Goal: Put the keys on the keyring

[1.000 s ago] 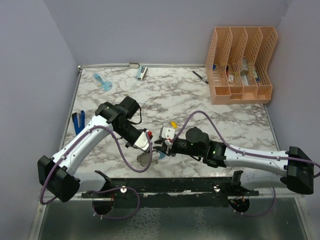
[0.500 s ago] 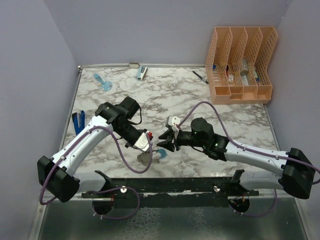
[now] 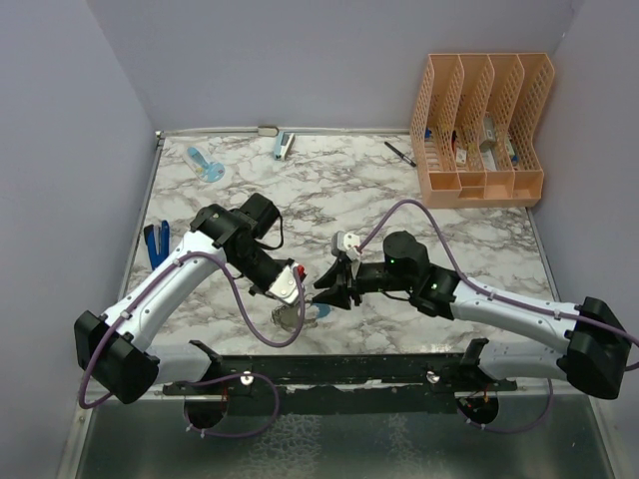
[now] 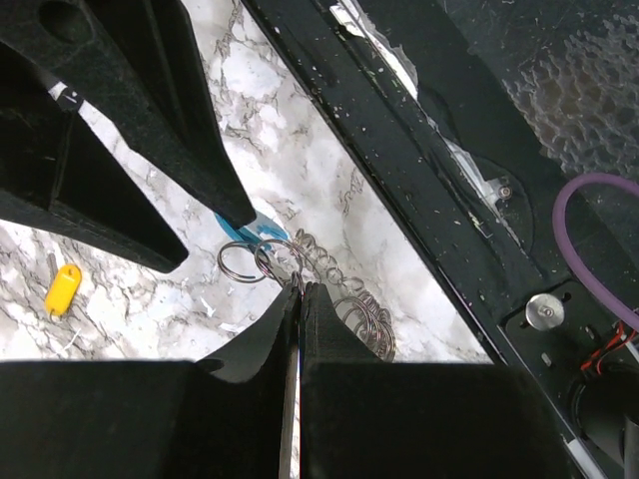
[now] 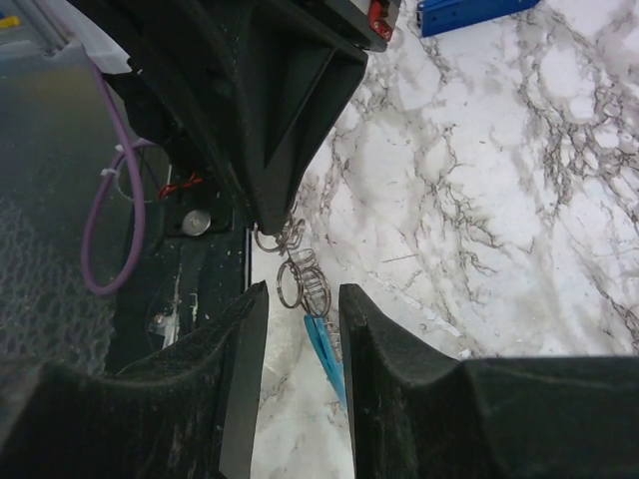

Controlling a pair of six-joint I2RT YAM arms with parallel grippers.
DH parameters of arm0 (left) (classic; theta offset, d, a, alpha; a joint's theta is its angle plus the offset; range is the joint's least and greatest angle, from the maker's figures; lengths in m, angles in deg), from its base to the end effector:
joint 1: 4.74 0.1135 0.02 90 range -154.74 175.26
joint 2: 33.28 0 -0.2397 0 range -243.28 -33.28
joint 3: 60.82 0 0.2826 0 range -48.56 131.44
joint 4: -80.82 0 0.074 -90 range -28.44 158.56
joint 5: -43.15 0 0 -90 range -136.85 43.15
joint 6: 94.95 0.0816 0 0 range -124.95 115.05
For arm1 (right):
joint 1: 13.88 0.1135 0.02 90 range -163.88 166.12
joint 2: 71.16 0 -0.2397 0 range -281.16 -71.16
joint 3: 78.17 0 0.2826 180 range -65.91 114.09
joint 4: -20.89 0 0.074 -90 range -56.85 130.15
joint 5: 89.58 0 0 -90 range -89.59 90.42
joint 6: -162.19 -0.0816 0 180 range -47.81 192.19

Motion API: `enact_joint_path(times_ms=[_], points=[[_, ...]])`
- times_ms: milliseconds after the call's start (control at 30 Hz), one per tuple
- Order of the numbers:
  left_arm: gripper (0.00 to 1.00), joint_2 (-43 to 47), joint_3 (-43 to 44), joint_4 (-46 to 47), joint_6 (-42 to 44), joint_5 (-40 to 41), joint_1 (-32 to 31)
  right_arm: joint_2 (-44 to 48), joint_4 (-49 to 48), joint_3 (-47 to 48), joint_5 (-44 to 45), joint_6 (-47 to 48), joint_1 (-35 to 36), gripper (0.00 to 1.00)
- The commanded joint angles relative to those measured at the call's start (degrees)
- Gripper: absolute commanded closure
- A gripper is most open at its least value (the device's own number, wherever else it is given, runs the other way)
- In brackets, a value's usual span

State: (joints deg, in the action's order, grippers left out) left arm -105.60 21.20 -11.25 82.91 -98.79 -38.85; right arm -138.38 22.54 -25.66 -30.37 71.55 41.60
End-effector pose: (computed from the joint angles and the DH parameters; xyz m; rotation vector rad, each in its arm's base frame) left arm 0.1646 -0.1891 0.2663 2.1733 1.1148 -0.9871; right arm 0.1576 0.3028 0.2222 -1.2506 1.5407 1.1567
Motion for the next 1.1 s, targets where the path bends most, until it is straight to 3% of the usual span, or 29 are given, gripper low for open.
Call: enact_joint_path(times_ms=[0,733,1067], points=[[1.00,1.22,2.42,-0.73,1.05,-0.36,-0.43,-1.36,-1.74,1.00,-4.85,-1.77,-0.22,0.66],[1.00,2.10,2.79,-0.87,-0.35,0.69,-1.10,-3.84,-3.45,2.69,-4.34,0.62,-2.56,0.65],[1.00,2.25,3.07,-0.86,-0.28,0.61,-1.40,-5.90,-4.34,3.18,-6.91,-0.09,-3.01,0.71]])
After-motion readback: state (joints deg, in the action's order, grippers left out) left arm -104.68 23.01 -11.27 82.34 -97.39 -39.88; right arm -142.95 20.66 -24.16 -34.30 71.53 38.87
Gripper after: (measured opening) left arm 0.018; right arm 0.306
